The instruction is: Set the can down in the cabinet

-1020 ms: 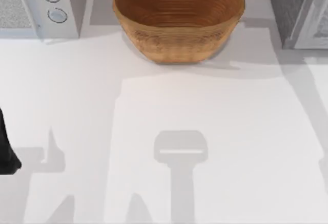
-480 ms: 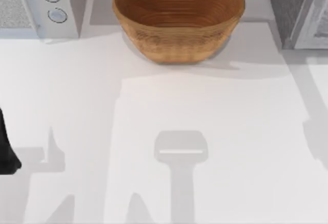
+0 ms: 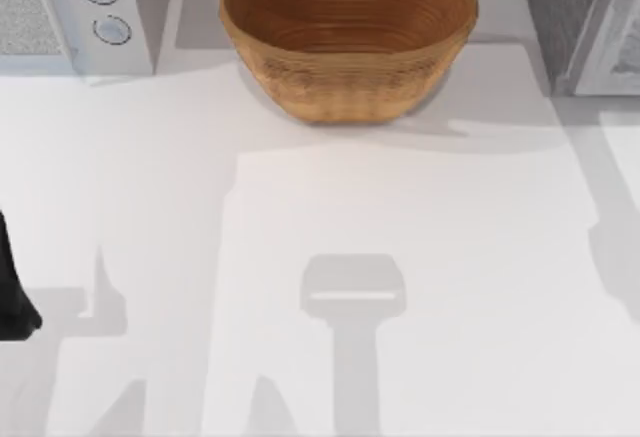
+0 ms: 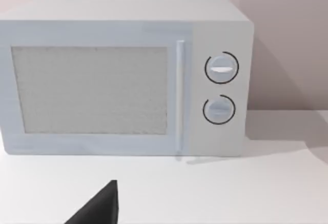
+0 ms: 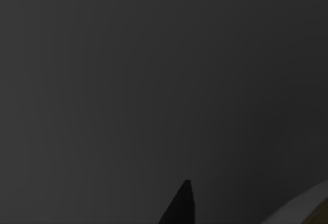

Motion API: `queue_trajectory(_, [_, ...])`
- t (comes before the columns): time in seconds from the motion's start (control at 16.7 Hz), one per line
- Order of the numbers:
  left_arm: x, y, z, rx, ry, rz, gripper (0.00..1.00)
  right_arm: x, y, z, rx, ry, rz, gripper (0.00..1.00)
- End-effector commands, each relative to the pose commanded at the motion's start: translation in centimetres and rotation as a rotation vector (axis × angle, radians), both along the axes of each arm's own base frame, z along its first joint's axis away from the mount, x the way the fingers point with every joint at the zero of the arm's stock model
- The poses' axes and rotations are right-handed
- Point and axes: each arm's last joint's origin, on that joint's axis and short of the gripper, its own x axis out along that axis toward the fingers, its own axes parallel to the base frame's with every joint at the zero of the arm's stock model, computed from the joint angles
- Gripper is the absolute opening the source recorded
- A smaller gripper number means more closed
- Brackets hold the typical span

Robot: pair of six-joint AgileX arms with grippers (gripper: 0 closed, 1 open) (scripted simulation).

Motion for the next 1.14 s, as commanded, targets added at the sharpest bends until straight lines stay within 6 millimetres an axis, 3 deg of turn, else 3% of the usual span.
queue_trajectory(0.78, [0.00, 0.00, 0.00, 0.000, 0.000, 0.000, 1.00, 0.00, 0.00, 0.00, 0.000, 0.000, 0.000, 0.98])
queue_trajectory(1.14, [0.00, 0.00, 0.00, 0.000, 0.000, 0.000, 1.00, 0.00, 0.00, 0.00, 0.000, 0.000, 0.000, 1.00])
